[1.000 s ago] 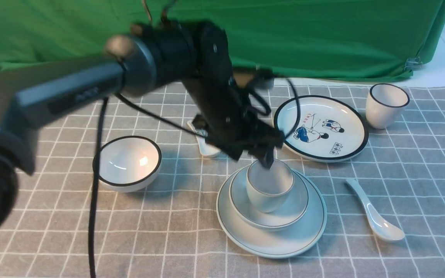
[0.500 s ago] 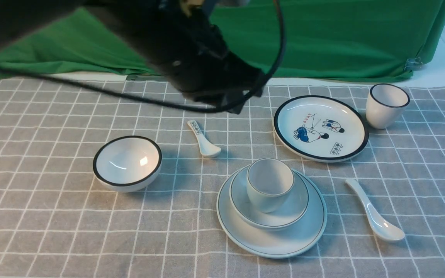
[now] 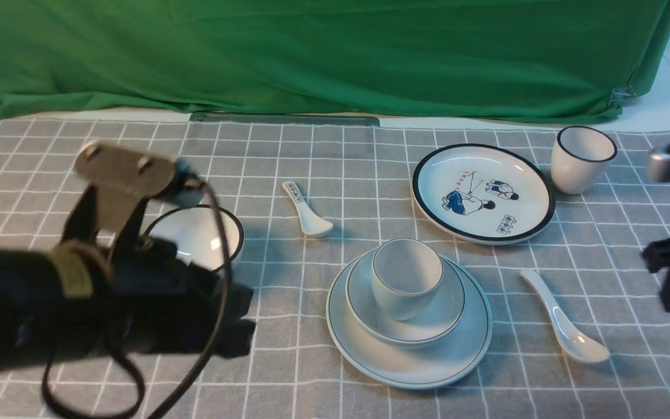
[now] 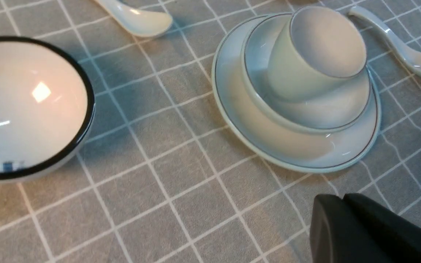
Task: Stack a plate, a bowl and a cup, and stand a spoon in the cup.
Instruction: Use the right arm to grab a blue soup spoon
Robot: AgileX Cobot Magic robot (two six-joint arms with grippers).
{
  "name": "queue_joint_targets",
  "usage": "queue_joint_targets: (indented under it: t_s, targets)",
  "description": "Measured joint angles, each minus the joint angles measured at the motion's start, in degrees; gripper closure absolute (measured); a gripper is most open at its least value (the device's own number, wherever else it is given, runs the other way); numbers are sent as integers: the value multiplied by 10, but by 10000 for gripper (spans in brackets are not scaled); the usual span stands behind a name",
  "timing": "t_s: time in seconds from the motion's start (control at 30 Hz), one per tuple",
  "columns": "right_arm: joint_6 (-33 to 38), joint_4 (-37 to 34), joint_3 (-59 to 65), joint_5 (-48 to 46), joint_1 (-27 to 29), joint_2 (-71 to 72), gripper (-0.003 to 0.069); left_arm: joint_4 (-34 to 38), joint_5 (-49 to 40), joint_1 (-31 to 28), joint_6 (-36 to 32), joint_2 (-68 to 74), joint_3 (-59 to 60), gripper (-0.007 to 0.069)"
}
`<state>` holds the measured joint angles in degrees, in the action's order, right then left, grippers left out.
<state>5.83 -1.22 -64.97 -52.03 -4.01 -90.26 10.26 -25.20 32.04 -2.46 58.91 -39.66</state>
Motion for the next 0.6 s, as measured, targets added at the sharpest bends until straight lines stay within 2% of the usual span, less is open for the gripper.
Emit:
queue_joint_targets:
  t_s: [0.1,0.17,0.3,0.47,0.53,0.6]
  targets:
    - [10,-2,-33,26,-33,-53,161,0,14,0,15,-19,29,616]
    - [12,-3,-61,39,-52,-89,144,0,15,0,16,-25,36,616]
    - [12,-6,-113,51,-79,-169,146,1,13,0,18,-28,36,616]
    - [11,-5,-149,52,-87,-231,153,1,-1,0,19,-29,36,616]
    - [9,-5,-151,57,-87,-240,169,1,-3,0,19,-29,37,616]
    - [8,-5,-154,66,-87,-251,224,1,-4,0,20,-29,37,616]
